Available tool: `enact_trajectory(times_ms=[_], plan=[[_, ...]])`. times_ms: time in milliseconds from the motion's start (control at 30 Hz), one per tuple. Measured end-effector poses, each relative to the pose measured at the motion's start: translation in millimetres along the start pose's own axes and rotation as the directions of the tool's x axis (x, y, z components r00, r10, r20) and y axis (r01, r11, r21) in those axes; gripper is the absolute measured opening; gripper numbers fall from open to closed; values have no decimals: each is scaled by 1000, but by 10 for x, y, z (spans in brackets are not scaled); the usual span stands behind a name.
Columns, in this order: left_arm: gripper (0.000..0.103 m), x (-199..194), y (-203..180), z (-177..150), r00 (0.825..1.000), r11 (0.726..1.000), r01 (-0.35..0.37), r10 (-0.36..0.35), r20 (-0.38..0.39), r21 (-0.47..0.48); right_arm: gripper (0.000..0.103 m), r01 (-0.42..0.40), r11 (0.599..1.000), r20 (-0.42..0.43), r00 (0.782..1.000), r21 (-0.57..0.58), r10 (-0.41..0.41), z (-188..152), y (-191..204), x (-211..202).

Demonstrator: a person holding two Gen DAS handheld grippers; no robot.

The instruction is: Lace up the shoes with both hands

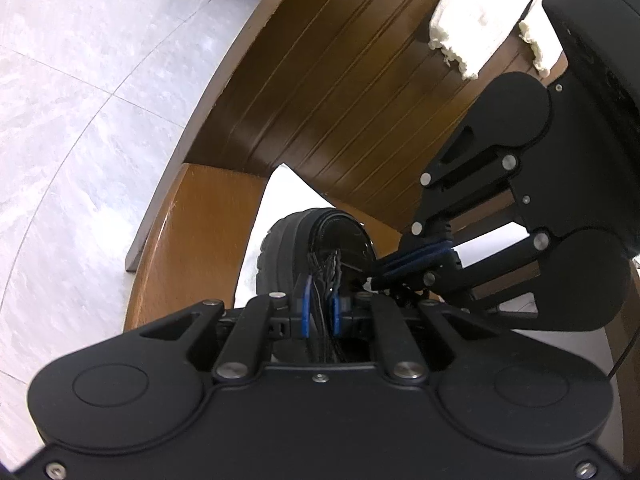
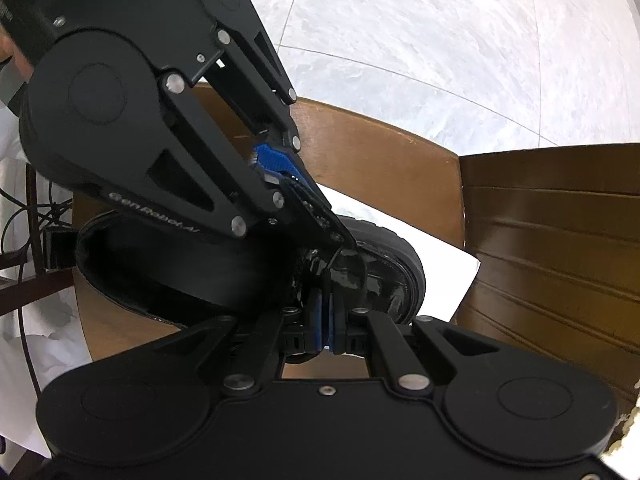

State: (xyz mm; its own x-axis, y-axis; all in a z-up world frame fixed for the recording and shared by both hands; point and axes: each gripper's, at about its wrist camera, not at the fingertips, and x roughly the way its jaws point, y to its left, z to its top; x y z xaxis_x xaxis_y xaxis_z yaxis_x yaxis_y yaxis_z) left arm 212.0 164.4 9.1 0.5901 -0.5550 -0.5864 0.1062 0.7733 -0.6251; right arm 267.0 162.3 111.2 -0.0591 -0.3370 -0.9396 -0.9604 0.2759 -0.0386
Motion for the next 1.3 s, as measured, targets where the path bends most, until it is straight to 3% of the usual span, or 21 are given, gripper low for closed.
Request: enact_trajectory(times_ms=[1300], plan=[[12,-12,-13,-54,1000,1000,4,-4,6,-17,3,6,1000,-2,1000,1,-6,93,-3,22]])
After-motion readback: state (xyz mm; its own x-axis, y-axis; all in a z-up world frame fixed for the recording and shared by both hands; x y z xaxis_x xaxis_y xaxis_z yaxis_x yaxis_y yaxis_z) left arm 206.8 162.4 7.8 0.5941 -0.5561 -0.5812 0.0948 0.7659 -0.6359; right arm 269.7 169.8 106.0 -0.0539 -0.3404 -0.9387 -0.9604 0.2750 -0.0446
